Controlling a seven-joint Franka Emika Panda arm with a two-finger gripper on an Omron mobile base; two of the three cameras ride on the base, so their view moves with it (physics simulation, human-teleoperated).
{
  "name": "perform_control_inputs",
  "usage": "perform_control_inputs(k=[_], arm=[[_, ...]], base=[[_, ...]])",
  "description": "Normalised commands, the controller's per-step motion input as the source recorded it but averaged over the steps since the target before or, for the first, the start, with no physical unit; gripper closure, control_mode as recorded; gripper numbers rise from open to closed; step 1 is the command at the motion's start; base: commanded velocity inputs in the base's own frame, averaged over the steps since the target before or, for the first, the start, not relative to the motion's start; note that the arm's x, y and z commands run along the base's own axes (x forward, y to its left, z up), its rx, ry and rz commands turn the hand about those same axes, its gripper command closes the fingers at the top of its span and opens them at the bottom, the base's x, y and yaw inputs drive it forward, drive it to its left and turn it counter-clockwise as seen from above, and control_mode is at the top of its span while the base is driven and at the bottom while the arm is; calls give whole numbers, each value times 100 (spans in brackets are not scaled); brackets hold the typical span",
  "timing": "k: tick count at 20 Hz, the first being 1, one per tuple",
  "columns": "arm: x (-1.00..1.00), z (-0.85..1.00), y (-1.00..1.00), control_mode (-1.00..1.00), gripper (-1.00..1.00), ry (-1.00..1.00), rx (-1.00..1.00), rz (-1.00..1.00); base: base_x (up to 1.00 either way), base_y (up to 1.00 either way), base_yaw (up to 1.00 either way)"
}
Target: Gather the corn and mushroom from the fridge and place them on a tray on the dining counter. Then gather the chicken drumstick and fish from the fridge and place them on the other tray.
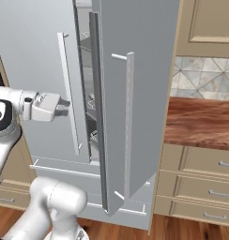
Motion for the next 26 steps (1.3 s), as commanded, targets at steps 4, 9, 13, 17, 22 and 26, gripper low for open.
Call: perform_control_inputs(k=[4, 9, 13, 17, 22, 26], arm=[[13, -25, 0, -100, -100, -16, -7, -6], [24, -24, 0, -100, -100, -8, -2, -4], [40, -7, 0, -100, -100, -1, 0, -5], [38, 0, 0, -100, -100, 0, 0, -5], [38, -9, -4, -100, -100, -1, -1, -4], [19, -10, -18, -100, -100, -2, -1, -5]], base=[[0, 0, 0], [0, 0, 0], [0, 0, 0], [0, 0, 0], [0, 0, 0], [0, 0, 0]])
